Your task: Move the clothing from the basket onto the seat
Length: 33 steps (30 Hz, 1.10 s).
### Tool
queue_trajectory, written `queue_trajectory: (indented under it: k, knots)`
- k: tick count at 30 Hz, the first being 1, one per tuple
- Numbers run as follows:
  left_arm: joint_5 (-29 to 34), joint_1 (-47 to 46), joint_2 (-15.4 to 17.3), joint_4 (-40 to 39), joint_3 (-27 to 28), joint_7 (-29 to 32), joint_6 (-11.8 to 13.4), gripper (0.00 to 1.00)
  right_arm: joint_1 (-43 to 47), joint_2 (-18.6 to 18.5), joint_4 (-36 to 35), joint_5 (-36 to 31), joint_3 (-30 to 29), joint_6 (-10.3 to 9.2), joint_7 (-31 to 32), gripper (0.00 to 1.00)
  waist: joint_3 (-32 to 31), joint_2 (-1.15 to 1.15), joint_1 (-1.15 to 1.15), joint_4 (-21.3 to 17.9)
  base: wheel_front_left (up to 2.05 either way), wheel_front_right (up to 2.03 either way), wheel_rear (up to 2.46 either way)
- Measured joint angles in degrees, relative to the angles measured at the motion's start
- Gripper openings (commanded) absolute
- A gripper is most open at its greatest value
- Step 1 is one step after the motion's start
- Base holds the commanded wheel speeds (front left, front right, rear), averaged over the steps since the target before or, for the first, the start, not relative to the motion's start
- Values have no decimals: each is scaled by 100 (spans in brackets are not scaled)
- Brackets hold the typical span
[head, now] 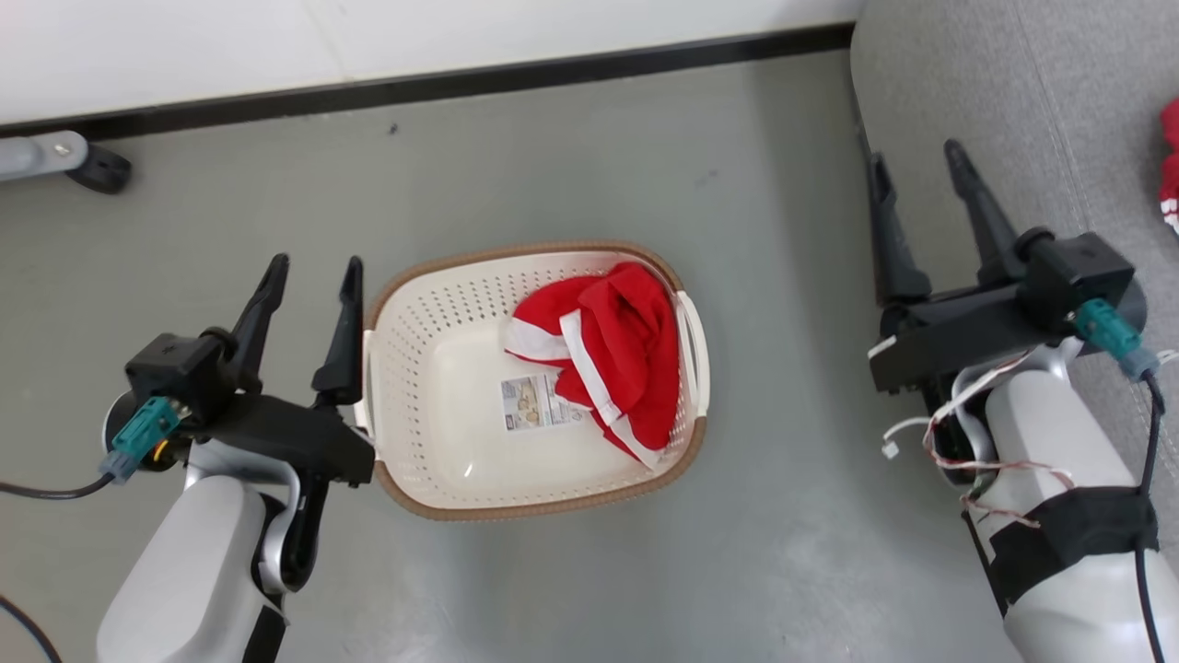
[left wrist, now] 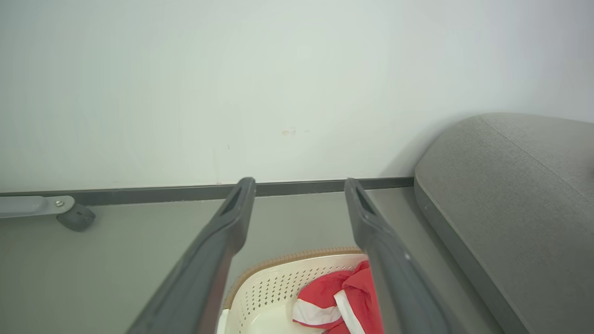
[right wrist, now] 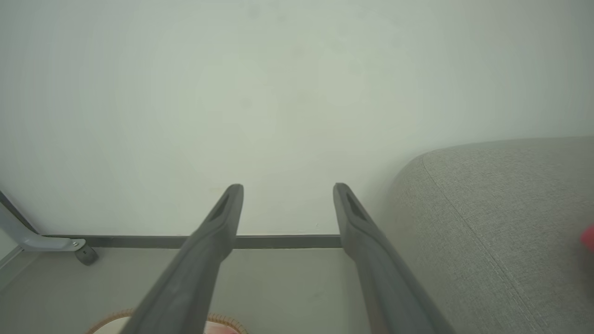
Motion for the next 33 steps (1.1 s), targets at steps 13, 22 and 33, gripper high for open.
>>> queue_trajectory:
  k: [13, 22, 33]
  knots:
    - [-4, 614, 31, 279, 411, -43, 339, 100, 641, 43, 63, 38, 247, 78, 0, 100, -617, 0, 0, 285, 0, 0, 0]
    - [15, 1372, 60, 223, 754, -43, 537, 100, 1318, 67, 24, 143, 267, 60, 1, 100, -1082, 0, 0, 352, 0, 0, 0]
    - [250, 2270, 18, -90, 1084, -43, 694, 100, 2259, 102, -270, 411, 159, -58, 1, 100, -1659, 0, 0, 313, 0, 0, 0]
